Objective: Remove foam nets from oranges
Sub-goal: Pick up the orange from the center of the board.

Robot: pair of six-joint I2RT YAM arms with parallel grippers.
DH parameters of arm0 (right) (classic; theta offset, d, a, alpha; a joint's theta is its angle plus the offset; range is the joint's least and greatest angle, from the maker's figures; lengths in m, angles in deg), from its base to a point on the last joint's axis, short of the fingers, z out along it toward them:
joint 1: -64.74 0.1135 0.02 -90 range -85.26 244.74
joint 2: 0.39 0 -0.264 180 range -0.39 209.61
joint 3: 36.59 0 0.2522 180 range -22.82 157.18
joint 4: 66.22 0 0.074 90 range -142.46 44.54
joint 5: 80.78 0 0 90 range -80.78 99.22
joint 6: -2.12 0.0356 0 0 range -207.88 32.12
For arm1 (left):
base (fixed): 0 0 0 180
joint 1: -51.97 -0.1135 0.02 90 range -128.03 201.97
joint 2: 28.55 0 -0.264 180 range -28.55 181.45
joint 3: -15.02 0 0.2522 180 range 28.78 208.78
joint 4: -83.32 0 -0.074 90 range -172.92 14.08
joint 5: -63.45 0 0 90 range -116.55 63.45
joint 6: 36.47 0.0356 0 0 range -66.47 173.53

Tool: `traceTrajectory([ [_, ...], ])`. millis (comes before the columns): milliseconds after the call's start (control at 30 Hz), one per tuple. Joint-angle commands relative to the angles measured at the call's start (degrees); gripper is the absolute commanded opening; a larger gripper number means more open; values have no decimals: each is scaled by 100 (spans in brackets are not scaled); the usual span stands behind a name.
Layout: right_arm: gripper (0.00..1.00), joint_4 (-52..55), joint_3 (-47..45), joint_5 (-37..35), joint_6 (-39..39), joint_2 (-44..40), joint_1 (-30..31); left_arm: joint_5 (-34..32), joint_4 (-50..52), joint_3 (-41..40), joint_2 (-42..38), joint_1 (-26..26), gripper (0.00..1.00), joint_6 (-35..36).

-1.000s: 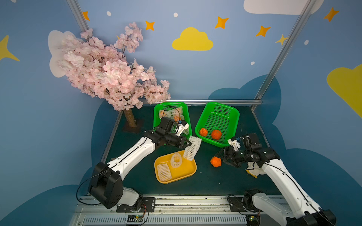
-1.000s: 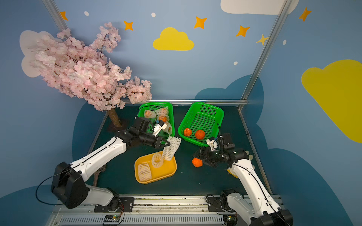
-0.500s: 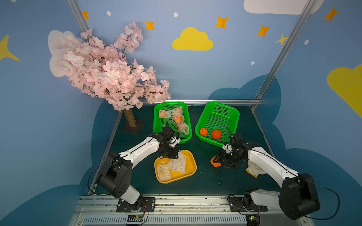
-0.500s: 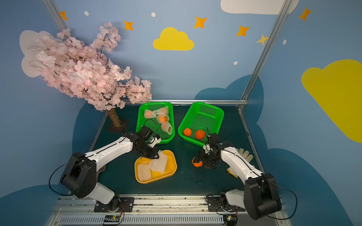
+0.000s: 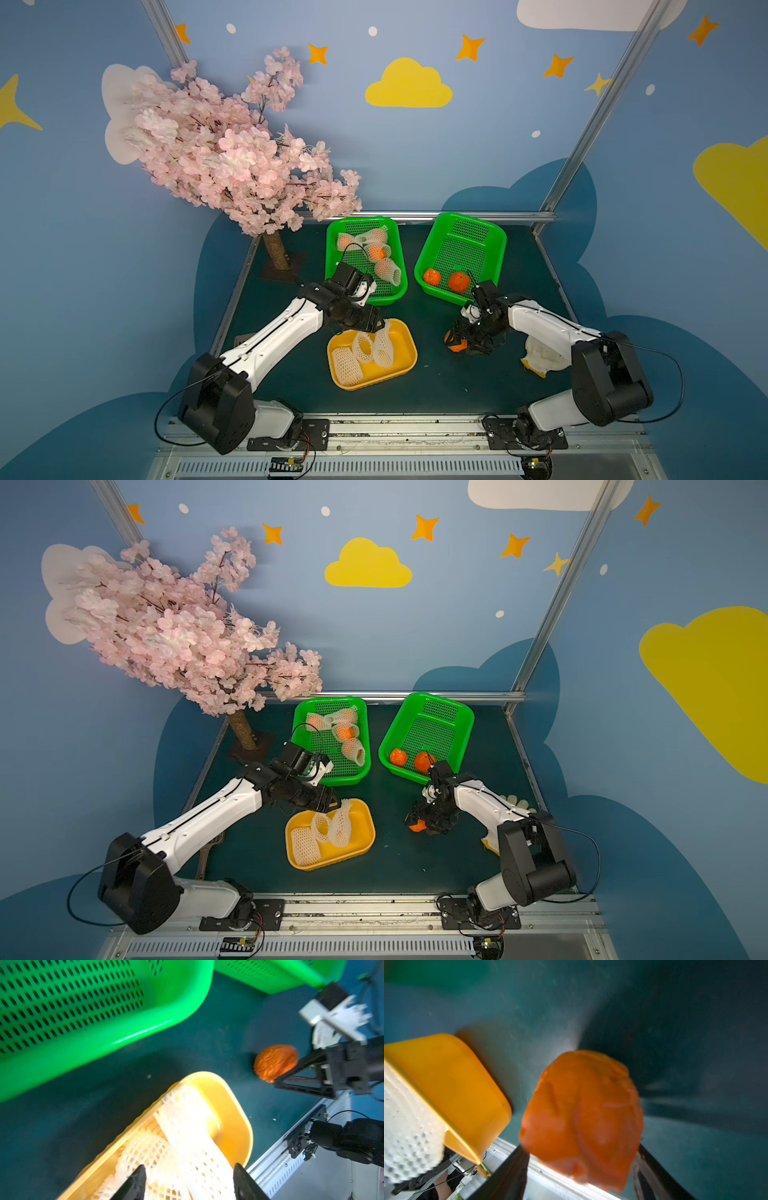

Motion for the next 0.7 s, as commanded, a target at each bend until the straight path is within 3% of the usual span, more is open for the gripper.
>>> traceTrajectory([
  [0, 69, -370, 105, -297, -28, 99, -11, 90, -56, 92, -386, -23, 73, -414],
  [167, 68, -551, 39, -386, -10, 79, -7, -70, -17, 120, -855, -23, 78, -520],
  [400, 80, -648, 5, -685, 35, -40, 6, -268, -35, 348, -1426, -21, 84, -523],
  [667, 82, -1225, -46, -928, 191, 153, 32, -315, -31, 574, -1635, -32, 87, -381],
])
